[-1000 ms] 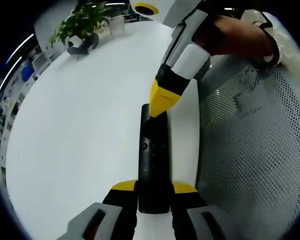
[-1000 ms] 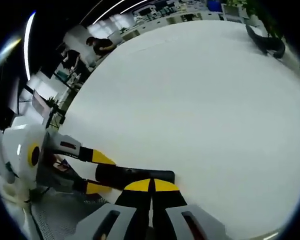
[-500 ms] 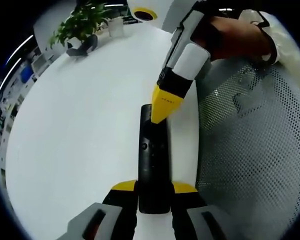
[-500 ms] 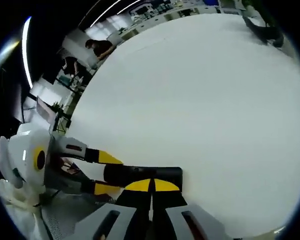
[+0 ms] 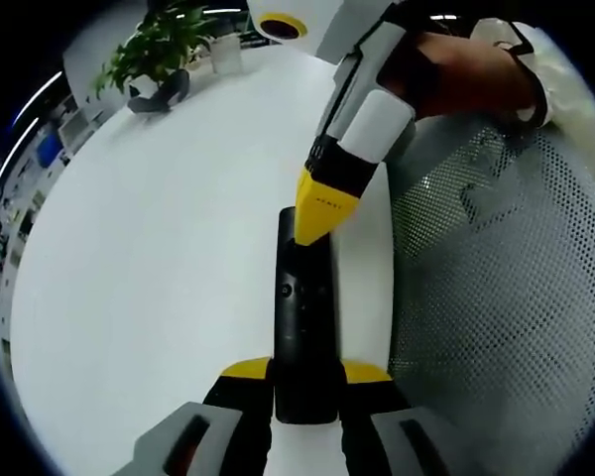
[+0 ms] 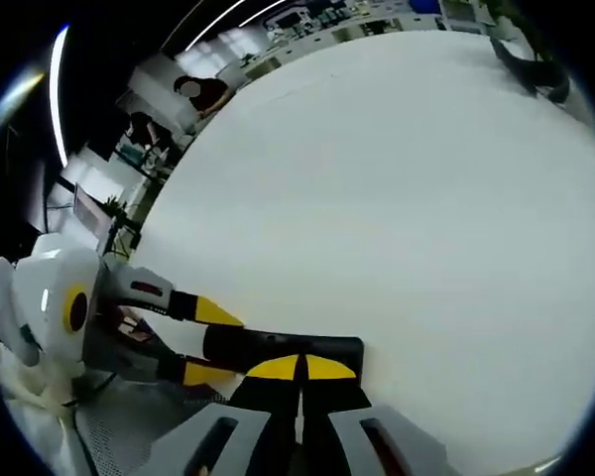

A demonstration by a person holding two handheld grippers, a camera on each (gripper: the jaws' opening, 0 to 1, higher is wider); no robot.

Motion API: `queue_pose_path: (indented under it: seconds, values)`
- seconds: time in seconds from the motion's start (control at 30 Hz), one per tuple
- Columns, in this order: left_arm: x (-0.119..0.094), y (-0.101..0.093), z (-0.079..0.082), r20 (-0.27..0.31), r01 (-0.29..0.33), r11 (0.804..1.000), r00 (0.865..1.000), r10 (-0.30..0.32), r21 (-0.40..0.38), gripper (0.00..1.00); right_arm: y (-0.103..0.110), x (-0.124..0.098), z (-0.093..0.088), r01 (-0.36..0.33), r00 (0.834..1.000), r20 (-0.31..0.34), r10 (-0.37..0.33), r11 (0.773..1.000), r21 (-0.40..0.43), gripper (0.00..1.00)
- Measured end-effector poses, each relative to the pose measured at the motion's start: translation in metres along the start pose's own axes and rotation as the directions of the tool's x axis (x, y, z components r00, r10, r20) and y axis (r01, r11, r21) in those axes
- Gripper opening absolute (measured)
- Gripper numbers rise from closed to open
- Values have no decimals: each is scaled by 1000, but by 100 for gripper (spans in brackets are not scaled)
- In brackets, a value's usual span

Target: Press the specified remote control buttons in sequence, fully releasing each button before pressing the next.

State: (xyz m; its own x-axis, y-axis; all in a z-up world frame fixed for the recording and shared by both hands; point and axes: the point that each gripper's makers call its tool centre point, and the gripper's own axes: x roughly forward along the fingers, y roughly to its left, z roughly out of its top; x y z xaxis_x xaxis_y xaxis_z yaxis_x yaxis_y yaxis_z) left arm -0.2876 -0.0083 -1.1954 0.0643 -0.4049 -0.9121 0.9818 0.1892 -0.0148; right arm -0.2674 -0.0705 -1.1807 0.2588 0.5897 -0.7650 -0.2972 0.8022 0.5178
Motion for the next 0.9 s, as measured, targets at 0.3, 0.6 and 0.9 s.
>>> queue_pose_path:
  seconds: [0.3, 0.6, 0.9]
  values:
    - [0, 0, 0, 11, -1, 1000, 1000, 1, -4, 23, -1, 2, 0, 28, 1000, 8, -27, 998, -49, 0]
    - [1, 1, 1, 12, -4, 1000, 1000, 4, -1, 23, -1, 4, 1, 88, 996, -18, -89, 994, -66, 0]
    - [1, 2, 1, 14, -8, 1000, 1000, 8, -6, 23, -1, 3, 2, 80, 997, 9, -80, 993, -92, 0]
